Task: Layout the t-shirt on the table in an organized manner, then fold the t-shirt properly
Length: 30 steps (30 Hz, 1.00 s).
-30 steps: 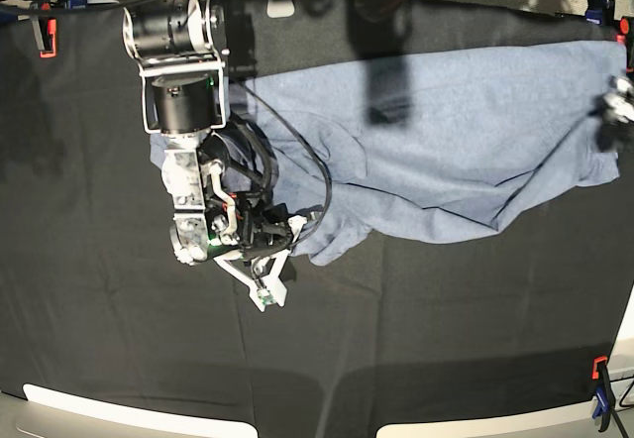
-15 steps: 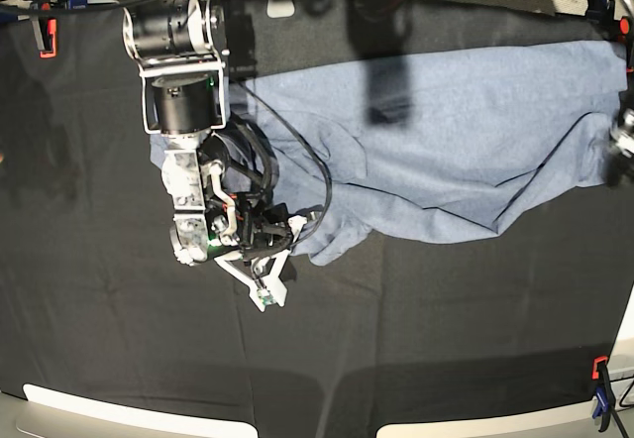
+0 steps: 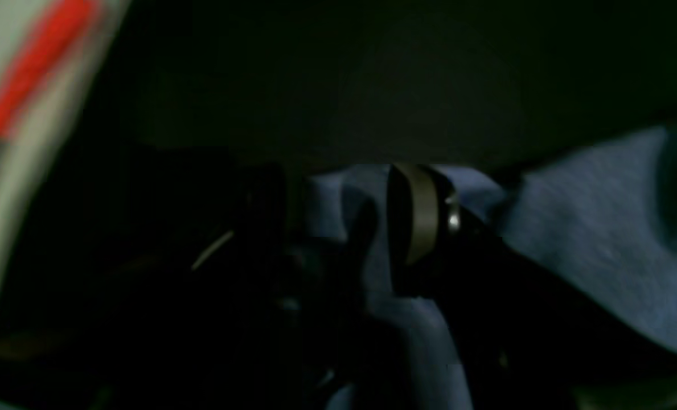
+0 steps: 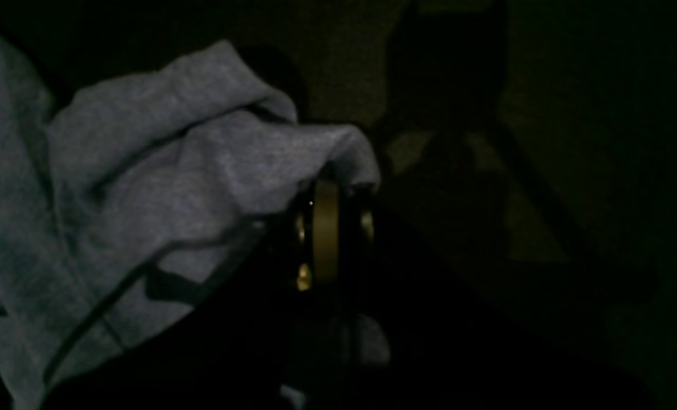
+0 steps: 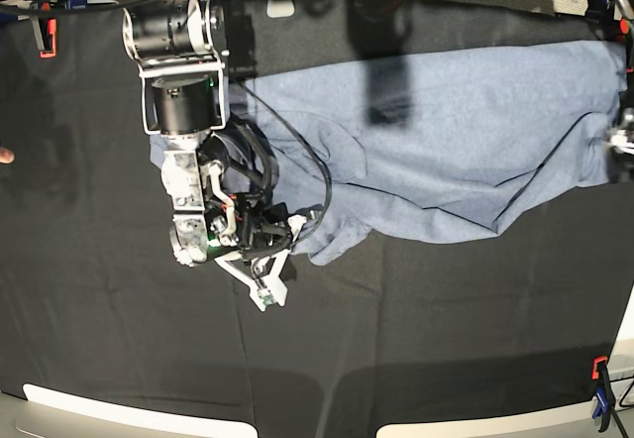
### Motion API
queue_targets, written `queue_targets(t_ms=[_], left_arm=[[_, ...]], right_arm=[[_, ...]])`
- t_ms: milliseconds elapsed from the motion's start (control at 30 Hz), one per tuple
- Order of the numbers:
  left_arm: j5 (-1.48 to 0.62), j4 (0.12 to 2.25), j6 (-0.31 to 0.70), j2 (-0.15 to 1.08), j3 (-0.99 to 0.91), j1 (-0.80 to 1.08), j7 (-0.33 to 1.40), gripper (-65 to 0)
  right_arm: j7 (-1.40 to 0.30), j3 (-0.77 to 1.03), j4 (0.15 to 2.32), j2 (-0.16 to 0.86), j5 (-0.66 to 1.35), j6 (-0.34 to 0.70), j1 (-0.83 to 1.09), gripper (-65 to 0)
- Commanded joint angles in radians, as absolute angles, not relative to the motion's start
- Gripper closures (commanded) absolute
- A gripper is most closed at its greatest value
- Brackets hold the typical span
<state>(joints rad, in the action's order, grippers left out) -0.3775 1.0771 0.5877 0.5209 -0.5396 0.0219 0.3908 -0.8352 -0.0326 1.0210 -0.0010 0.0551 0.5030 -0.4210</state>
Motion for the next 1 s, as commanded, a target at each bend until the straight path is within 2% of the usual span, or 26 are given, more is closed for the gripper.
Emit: queue_targets(t_ms=[0,100,167,233,300,433,600,800,967], left_arm=[[-0.393,1.092,0.593,0.544,-0.526,0.008,0.365,-26.6],[-0.394,1.092,0.512,0.544,-0.494,0.008,0.365,-26.1],[-0.393,1.092,0.485,0.546,-0.495,0.009,0.367,-23.3],[-0.393,1.092,0.485,0.549,-0.495,0.012,0.387,-13.7],[-0.393,1.092,0.486,0.549,-0.495,0.014,0.415,0.0],[-0.408,1.107,0.486,0.574,-0.495,0.014,0.345,0.0],[-0.494,1.146,0.485,0.653,-0.496,-0.027,0.259,0.0],[-0.498,1.145,0.473,0.654,-0.495,-0.136,0.189,0.0],[-0.498,1.132,0.418,0.631,-0.491,-0.18,0.16,0.0]], right_arm=[[-0.839,-0.033,1.034,-0.003,0.064,0.516,-0.449,0.0],[-0.846,-0.033,1.034,-0.002,0.063,0.516,-0.449,0.0],[-0.846,-0.033,1.034,-0.002,0.063,0.516,-0.449,0.0],[-0.846,-0.033,1.034,-0.003,0.065,0.516,-0.449,0.0],[-0.847,-0.033,1.034,-0.002,0.094,0.516,-0.449,0.0],[-0.85,-0.033,1.066,-0.002,0.118,0.517,-0.458,0.0],[-0.845,-0.033,1.211,-0.002,0.08,0.512,-0.51,0.0],[-0.751,-0.033,1.251,-0.002,-0.052,0.404,-0.612,0.0],[-0.665,-0.033,1.25,-0.003,-0.073,0.374,-0.677,0.0]])
